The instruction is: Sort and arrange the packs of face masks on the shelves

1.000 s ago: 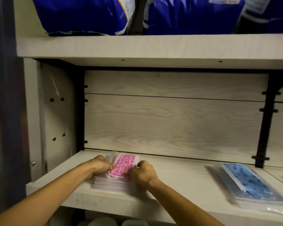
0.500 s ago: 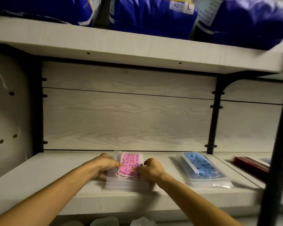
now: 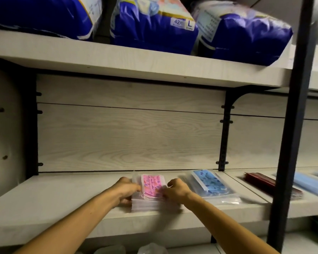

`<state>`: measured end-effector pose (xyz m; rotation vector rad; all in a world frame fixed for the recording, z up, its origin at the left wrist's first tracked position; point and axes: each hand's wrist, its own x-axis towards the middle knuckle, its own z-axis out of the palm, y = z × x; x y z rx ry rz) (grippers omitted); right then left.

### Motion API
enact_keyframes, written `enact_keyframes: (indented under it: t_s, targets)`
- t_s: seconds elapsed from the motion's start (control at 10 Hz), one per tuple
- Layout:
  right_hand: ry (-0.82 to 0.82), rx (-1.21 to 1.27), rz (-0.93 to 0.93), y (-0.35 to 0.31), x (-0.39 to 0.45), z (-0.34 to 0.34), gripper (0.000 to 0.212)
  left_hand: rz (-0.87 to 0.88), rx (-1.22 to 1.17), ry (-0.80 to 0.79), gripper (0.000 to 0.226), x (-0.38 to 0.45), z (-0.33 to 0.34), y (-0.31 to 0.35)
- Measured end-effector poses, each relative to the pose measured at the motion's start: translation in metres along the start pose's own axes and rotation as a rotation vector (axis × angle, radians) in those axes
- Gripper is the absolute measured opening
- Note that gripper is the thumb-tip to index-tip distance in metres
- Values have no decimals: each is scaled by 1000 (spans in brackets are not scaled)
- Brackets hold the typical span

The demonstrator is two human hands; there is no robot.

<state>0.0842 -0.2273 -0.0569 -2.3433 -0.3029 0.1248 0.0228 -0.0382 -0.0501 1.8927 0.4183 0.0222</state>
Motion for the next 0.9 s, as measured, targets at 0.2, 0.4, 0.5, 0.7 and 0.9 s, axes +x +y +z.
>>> enact_keyframes:
  t_s: [0.2, 0.4, 0.5, 0.7, 0.9]
  targets:
    - [39, -61, -53, 6, -7, 1, 50, 151, 213, 144, 8, -17, 5, -10]
    - [283, -329, -329, 23, -19, 2, 49, 463, 877, 328, 52, -31, 9, -10]
    - [349, -555, -535, 34, -26, -4, 48, 490, 965, 317, 48, -37, 22, 4]
    - [316, -555, -590, 64, -35, -25, 48, 437, 1158, 341, 54, -48, 53, 24]
    - [271, -536, -581, 80, -33, -53, 57, 389, 1185, 394, 63, -51, 76, 32]
